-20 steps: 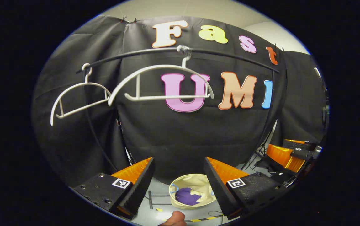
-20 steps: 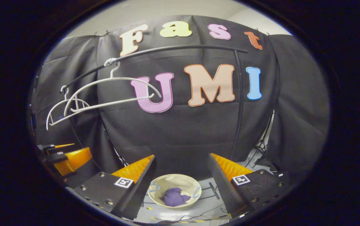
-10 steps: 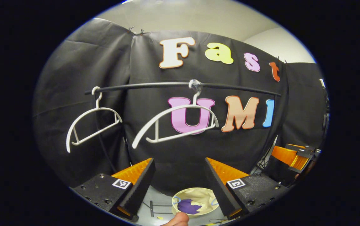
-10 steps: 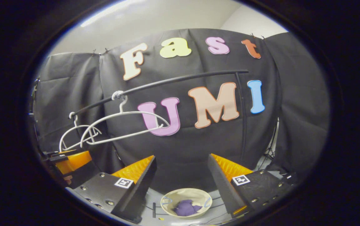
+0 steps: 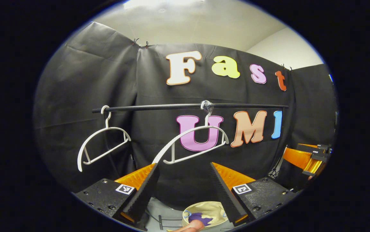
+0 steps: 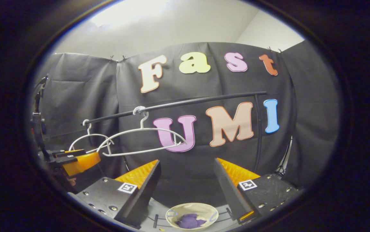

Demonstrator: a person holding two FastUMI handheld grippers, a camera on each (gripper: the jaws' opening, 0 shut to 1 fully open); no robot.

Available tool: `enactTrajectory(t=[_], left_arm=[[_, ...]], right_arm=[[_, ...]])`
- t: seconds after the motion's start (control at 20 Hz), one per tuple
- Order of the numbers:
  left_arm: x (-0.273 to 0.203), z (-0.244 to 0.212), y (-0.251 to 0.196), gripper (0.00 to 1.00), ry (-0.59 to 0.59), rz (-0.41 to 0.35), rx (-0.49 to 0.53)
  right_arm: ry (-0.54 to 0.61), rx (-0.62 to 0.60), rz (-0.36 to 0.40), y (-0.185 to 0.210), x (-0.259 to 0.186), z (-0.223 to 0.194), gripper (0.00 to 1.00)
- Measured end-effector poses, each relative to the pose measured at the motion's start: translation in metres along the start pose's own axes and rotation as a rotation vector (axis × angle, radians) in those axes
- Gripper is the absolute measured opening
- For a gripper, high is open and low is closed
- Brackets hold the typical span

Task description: Grasp the clothes on the hanger with both hands and then place them into the laundry hamper below.

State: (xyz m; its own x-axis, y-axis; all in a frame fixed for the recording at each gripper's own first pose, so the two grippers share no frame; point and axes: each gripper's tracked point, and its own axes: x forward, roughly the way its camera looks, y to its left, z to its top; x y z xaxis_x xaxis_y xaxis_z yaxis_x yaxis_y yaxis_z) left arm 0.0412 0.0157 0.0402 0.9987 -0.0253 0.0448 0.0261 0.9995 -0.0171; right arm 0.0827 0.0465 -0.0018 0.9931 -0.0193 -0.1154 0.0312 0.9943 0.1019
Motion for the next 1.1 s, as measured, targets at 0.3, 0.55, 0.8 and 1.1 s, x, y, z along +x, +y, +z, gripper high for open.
enactTrajectory(t=[0.3, 0.55, 0.8, 1.1], left_arm=[[-0.009, -0.03, -0.039, 0.91, 0.012, -0.113, 0.018], [0.001, -0.025, -0.061, 0.92, -0.009, -0.162, 0.05], [-0.001, -0.014, -0.076, 0.92, -0.046, -0.212, 0.048], [0.003, -0.012, -0.071, 0.98, -0.049, -0.233, 0.04]], right_arm=[[0.059, -0.008, -0.042, -0.013, -0.033, -0.045, 0.99], [0.016, -0.002, -0.065, -0.022, -0.051, -0.026, 1.0], [-0.014, 0.005, -0.062, -0.022, -0.057, -0.007, 0.96], [-0.014, 0.005, -0.029, -0.006, -0.052, -0.002, 0.98]])
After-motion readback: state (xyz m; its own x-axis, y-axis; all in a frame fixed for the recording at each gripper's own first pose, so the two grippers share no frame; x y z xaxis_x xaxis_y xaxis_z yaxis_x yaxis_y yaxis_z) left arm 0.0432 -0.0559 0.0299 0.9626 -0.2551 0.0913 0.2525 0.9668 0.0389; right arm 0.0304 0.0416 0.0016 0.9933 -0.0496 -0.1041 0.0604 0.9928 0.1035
